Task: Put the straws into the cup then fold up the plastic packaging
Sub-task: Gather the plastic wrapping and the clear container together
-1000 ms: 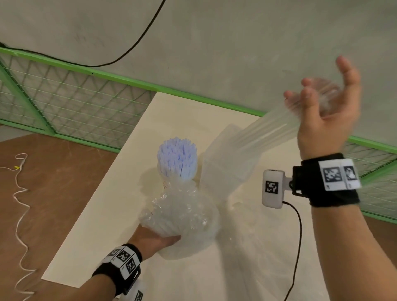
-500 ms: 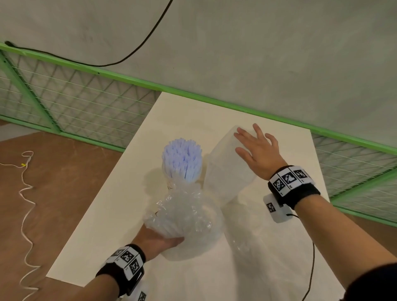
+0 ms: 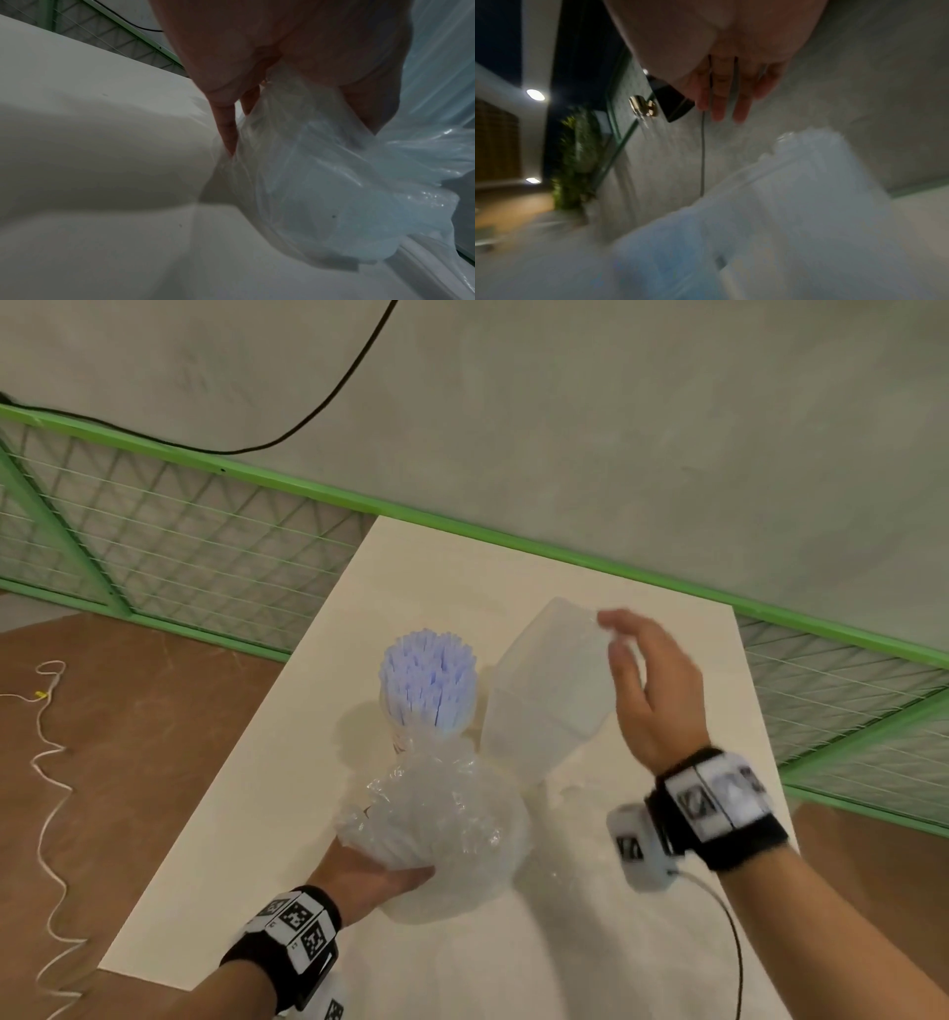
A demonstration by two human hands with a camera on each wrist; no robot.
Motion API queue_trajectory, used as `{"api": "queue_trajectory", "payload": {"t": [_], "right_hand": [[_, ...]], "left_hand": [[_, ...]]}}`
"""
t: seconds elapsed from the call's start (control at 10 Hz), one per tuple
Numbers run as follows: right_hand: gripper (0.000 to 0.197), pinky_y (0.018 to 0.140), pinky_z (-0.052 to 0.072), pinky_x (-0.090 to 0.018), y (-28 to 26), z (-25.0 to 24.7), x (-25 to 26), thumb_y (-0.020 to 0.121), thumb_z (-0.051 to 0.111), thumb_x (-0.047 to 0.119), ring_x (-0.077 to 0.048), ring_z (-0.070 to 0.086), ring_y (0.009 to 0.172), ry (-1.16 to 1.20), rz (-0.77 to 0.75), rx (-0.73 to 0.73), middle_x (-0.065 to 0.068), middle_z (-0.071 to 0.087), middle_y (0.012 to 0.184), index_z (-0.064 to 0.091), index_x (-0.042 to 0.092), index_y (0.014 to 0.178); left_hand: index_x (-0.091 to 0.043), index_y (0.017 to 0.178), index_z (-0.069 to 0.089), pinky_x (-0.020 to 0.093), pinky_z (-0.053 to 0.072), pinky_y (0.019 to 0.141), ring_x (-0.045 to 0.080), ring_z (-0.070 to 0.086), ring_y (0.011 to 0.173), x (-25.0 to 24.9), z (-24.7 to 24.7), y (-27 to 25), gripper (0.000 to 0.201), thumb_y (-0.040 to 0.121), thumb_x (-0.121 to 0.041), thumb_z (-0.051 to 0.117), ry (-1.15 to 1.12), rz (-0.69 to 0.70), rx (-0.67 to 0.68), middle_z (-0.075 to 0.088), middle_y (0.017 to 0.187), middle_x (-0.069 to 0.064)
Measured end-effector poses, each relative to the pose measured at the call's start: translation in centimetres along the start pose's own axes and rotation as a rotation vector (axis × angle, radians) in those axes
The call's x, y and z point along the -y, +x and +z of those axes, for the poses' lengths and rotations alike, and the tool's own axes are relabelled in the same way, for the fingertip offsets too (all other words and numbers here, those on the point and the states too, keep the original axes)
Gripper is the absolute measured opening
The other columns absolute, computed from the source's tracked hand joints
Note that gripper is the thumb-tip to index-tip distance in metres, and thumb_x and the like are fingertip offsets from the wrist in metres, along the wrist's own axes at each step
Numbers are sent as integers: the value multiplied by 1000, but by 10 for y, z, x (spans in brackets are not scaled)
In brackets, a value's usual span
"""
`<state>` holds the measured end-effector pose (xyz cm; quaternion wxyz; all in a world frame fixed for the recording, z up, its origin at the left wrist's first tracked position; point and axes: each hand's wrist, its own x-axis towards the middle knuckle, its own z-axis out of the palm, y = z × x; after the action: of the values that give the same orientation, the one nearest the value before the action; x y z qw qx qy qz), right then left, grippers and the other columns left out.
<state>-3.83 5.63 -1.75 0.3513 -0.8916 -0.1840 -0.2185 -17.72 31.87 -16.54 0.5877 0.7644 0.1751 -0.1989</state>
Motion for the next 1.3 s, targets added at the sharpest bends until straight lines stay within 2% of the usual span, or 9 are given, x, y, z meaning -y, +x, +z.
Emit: {"api": "queue_trajectory", "payload": {"t": [0.1,0.2,0.4,0.6,0.7,0.8,0.9,1.1,1.3], "right_hand": [[45,89,50,-37,-63,1,31,83,60,3,-12,59,112,282,12,279,2,59,123,52,12,126],[105,114,32,-33,-113,14,40,71,83,24,-7,28,143,380,208,722,14,25,153,14,28,150],[145,121,21,-39,-109,40,32,55,94,36,3,9,146,418,323,847,35,3,154,-15,47,149],[140,115,30,-48,-105,42,23,53,96,26,-12,30,140,460,315,875,27,30,141,-3,52,149],[123,113,34,-46,-103,40,23,52,96,30,-10,31,136,451,303,904,21,29,135,18,54,145],[108,110,40,-47,-101,41,25,50,93,37,-16,38,134,456,316,904,14,32,138,31,51,137],[117,107,43,-47,-105,43,24,51,96,24,-14,48,130,465,359,897,14,45,137,27,48,142],[99,94,51,-50,-105,43,29,53,91,20,-21,61,109,460,375,859,9,56,121,33,38,130],[120,109,42,-40,-105,37,25,53,95,20,-7,44,131,412,329,928,17,40,141,21,44,145]], "left_hand": [[-25,110,60,-2,43,61,-22,60,75,-1,0,-2,51,68,-13,88,-17,6,14,68,94,-12],[-25,105,63,0,44,61,-19,62,75,-5,-1,-3,46,68,-13,87,14,19,24,73,84,-16],[-29,92,56,-1,42,59,-20,60,65,-22,12,-10,41,74,-2,81,44,81,107,69,65,-18],[-29,130,49,29,43,104,-5,57,105,-25,9,-14,70,71,-44,83,215,86,226,55,119,-20],[-46,16,-21,16,34,93,8,53,115,-27,4,-19,121,55,-36,93,309,61,253,43,110,-22],[-83,98,38,32,38,110,-3,48,116,-39,-4,-24,92,28,-61,93,315,246,308,48,122,-20],[-61,132,28,42,42,109,11,39,136,-38,-3,-20,119,41,-36,100,167,388,263,34,148,-7],[-31,120,54,23,57,77,6,67,102,-41,2,-31,78,59,6,86,117,507,211,56,121,3],[-31,134,39,23,47,95,7,60,116,-32,2,-31,98,55,-10,93,-33,436,143,61,123,-15]]}}
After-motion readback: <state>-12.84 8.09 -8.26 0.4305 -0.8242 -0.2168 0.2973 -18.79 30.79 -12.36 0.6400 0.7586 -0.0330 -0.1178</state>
